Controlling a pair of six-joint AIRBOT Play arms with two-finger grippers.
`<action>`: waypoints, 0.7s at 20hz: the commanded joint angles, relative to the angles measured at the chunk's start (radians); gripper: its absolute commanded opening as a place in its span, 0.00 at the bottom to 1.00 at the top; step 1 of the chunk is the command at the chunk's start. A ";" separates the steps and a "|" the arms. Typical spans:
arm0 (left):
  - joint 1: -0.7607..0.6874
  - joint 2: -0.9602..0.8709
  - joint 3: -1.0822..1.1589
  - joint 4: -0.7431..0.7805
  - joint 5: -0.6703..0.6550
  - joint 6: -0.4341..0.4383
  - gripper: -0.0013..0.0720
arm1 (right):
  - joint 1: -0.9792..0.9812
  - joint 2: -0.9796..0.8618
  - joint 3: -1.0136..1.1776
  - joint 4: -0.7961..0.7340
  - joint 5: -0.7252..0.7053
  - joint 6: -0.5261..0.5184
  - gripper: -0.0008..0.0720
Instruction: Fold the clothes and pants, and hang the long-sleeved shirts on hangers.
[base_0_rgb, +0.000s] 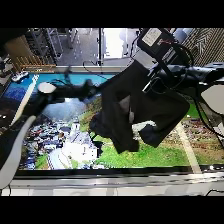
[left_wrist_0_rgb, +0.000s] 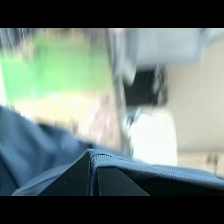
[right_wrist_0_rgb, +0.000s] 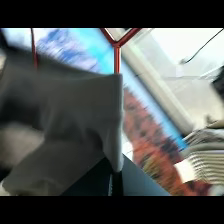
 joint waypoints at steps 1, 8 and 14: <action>0.159 0.006 0.001 -0.163 -0.014 0.109 0.03 | -0.034 0.013 0.000 0.103 0.081 -0.020 0.02; 0.223 0.007 0.003 -0.165 -0.042 0.153 0.03 | -0.048 0.006 -0.003 0.010 0.184 -0.087 0.02; 0.223 0.047 0.054 -0.161 -0.061 0.267 0.03 | -0.048 -0.045 -0.049 -0.140 0.258 -0.287 0.02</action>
